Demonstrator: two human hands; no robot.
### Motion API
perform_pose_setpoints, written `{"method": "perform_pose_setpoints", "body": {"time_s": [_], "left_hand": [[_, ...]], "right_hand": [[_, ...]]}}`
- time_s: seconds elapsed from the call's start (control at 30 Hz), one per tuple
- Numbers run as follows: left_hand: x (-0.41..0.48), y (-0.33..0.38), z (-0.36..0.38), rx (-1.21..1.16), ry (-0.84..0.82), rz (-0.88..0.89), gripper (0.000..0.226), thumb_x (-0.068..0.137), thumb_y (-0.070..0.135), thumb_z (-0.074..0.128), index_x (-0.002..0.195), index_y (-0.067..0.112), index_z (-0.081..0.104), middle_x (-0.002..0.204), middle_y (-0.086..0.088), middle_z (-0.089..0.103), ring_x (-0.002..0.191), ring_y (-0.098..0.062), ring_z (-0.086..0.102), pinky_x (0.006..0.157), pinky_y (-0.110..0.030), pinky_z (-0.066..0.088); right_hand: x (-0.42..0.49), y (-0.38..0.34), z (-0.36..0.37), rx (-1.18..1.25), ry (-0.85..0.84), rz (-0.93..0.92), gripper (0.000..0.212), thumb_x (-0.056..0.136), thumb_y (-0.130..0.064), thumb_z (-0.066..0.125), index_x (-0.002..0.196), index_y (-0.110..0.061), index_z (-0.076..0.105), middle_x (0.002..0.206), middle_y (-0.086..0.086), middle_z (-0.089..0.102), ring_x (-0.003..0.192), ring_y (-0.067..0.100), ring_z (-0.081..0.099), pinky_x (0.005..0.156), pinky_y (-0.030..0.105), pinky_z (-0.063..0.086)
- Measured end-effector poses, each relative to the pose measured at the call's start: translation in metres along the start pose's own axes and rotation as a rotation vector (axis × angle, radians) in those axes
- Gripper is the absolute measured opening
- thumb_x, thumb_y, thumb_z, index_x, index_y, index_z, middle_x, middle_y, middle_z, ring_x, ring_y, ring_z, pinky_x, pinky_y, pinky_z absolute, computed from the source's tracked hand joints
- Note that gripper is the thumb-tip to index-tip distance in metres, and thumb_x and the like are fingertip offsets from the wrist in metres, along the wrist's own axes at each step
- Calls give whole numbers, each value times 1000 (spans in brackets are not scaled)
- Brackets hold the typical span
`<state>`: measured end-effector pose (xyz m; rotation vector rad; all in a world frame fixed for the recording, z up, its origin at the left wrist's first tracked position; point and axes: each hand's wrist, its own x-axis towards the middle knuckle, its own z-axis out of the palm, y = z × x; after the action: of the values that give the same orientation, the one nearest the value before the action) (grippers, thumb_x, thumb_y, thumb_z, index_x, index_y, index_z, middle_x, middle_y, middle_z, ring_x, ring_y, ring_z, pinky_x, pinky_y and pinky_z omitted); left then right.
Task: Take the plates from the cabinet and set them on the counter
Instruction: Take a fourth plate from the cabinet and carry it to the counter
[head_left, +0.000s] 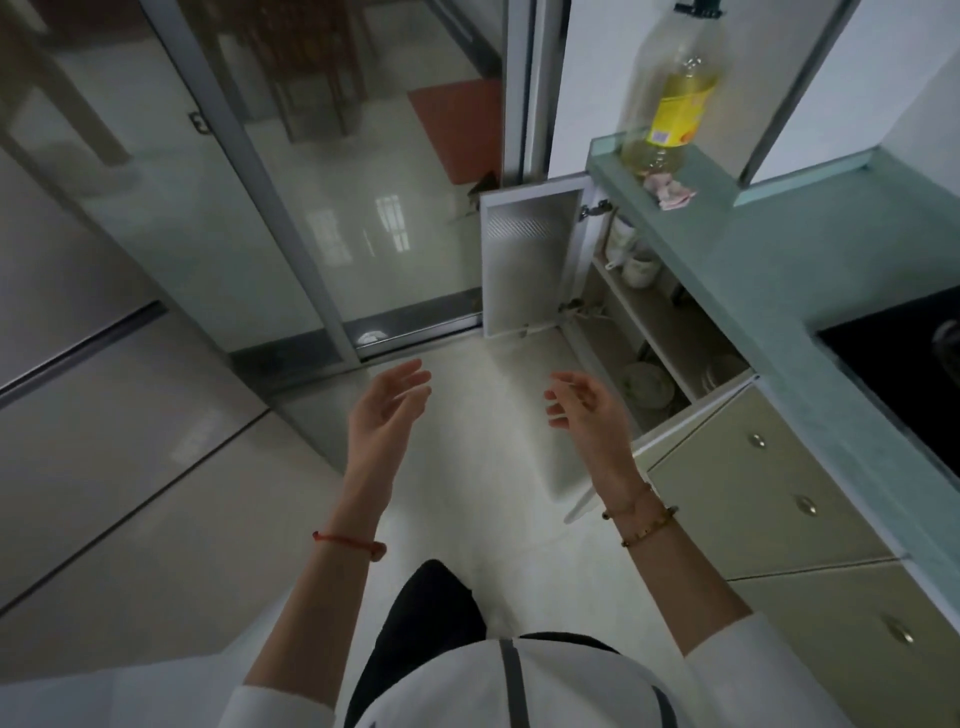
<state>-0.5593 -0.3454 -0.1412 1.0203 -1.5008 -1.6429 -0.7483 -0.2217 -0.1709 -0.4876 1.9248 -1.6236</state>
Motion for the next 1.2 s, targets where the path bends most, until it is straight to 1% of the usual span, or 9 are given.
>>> {"method": "perform_pose_setpoints", "body": {"time_s": [0.13, 0.27, 0.47, 0.53, 0.6, 0.7, 0.87, 0.97, 1.2], "left_hand": [[79, -2, 13, 21, -43, -25, 27, 94, 6, 61, 113, 25, 66, 113, -2, 72, 114, -27, 66, 103, -44, 50], [167, 3, 28, 29, -142, -32, 27, 89, 13, 65, 112, 28, 69, 113, 0, 73, 108, -18, 68, 100, -36, 51], [300, 24, 58, 65, -329, -58, 28, 92, 3, 63, 111, 24, 69, 108, 4, 72, 105, -14, 66, 87, -22, 51], [335, 30, 71, 95, -403, -60, 27, 92, 3, 64, 111, 22, 69, 114, -3, 72, 110, -17, 67, 91, -27, 53], [364, 35, 87, 124, -451, -80, 27, 91, 0, 63, 117, 9, 67, 116, -11, 70, 110, -22, 66, 100, -37, 52], [401, 37, 116, 140, -525, -125, 27, 91, -3, 63, 118, 2, 66, 105, -18, 66, 101, -21, 63, 104, -42, 48], [448, 25, 170, 181, -711, -165, 33, 93, -6, 59, 125, -1, 61, 102, -16, 59, 98, -25, 54, 95, -32, 47], [471, 13, 212, 244, -756, -164, 33, 91, -1, 64, 123, 6, 64, 115, -10, 71, 113, -21, 66, 108, -39, 47], [515, -16, 310, 296, -864, -187, 31, 88, 1, 68, 114, 17, 70, 107, 1, 75, 110, -18, 69, 106, -47, 48]], "right_hand": [[65, -5, 16, 33, 68, 29, 16, 93, -18, 61, 107, -15, 67, 92, 1, 72, 79, 14, 68, 70, 25, 58], [133, -11, 37, 65, 200, 52, 17, 92, -13, 61, 108, -9, 67, 90, 5, 71, 74, 15, 66, 67, 25, 57], [224, -33, 66, 107, 371, 78, 20, 93, -14, 60, 111, -8, 65, 96, 10, 71, 79, 19, 66, 74, 32, 57], [245, -38, 71, 120, 429, 75, 21, 94, -16, 60, 112, -8, 65, 98, 11, 71, 81, 21, 66, 74, 32, 58], [261, -42, 72, 129, 484, 89, 22, 94, -17, 60, 113, -7, 64, 98, 13, 70, 82, 22, 66, 75, 32, 58], [284, -43, 65, 143, 587, 117, 19, 94, -16, 60, 110, -9, 65, 96, 13, 70, 80, 21, 66, 74, 34, 58], [315, -33, 39, 169, 740, 158, 18, 94, -15, 60, 108, -8, 66, 93, 11, 71, 77, 20, 66, 72, 33, 57], [335, -24, 19, 204, 806, 187, 17, 93, -16, 61, 108, -9, 67, 92, 9, 71, 79, 21, 67, 74, 35, 58], [385, -4, -25, 263, 894, 278, 15, 92, -16, 61, 105, -10, 68, 91, 10, 72, 78, 21, 67, 72, 34, 58]]}}
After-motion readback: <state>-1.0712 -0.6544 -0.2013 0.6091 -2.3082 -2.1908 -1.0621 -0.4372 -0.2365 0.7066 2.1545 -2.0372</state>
